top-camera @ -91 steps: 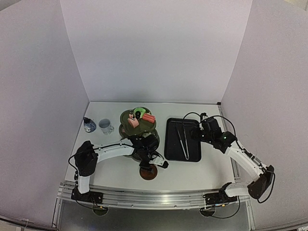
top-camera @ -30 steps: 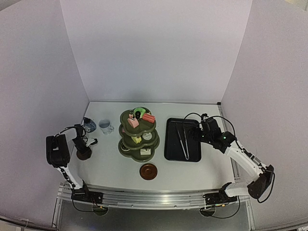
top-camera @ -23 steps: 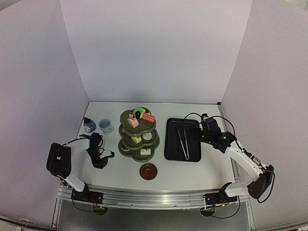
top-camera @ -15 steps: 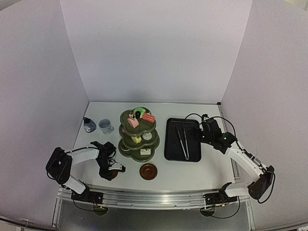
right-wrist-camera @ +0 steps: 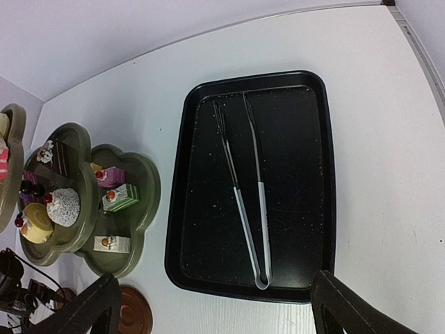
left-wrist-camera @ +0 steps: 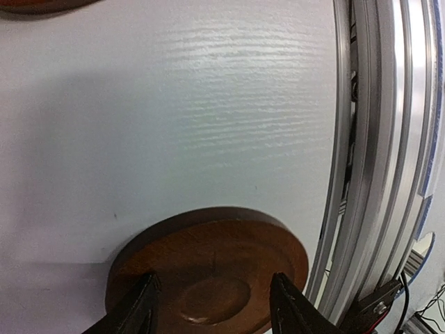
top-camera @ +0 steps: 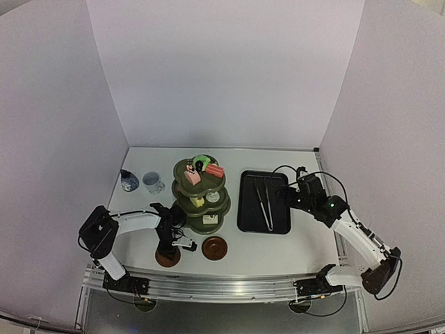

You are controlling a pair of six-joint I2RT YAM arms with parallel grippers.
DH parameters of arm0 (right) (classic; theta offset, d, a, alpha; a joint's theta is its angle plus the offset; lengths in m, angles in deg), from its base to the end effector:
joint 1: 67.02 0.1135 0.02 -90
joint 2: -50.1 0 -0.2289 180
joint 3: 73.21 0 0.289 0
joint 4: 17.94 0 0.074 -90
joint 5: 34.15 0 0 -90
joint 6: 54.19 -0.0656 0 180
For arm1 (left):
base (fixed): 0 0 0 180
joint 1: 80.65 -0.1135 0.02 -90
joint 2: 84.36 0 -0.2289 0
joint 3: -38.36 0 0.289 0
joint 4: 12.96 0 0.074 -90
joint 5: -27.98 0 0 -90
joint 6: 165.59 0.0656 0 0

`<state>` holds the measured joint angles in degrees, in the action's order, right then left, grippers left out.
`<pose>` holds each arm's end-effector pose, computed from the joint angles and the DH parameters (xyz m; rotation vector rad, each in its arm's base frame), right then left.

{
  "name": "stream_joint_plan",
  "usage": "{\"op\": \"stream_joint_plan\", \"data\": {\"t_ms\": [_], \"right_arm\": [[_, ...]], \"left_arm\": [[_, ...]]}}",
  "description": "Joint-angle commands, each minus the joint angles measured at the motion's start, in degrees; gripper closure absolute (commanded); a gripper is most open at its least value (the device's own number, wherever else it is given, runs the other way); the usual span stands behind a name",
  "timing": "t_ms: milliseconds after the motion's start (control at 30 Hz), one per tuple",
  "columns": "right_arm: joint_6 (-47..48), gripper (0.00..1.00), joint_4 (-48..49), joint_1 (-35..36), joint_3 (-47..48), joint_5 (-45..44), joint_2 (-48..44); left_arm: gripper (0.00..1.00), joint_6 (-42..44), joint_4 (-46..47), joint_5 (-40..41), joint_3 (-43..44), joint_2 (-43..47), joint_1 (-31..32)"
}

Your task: Serve the afternoon tea

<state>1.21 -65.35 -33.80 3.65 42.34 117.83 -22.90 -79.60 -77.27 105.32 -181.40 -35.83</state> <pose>0.2817 0.1662 0.2858 0.1557 2.2396 0.3858 0.1879 -0.2111 0.0595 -2.2516 -2.0058 0.4149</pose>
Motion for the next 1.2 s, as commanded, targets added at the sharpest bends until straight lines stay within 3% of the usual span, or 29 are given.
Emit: {"op": "stream_joint_plan", "data": {"t_ms": [0, 233, 400, 833, 1167], "right_arm": [[-1.0, 0.08, -1.1, 0.4, -0.5, -1.0, -1.5], [-0.6, 0.07, -1.6, 0.4, 0.2, -0.9, -1.1], [-0.6, 0.07, -1.9, 0.4, 0.3, -0.8, -1.1], [-0.2, 0.07, -2.2, 0.4, 1.1, -0.9, -1.0], [0.0, 0.06, -2.4, 0.4, 1.4, -0.8, -1.0]], "left_arm": [[0.44, 1.5, 8.8, 2.7, 2.6, -3.4, 1.2], [0.44, 3.4, 14.9, 12.3, 0.8, -6.0, 1.0], [0.46, 5.0, 14.5, 14.4, -1.1, -4.3, -1.2], [0.46, 9.1, 10.3, 14.6, -10.9, 6.8, -3.8], [0.45, 5.8, 8.5, 12.0, -5.5, 6.4, -4.0]]}}
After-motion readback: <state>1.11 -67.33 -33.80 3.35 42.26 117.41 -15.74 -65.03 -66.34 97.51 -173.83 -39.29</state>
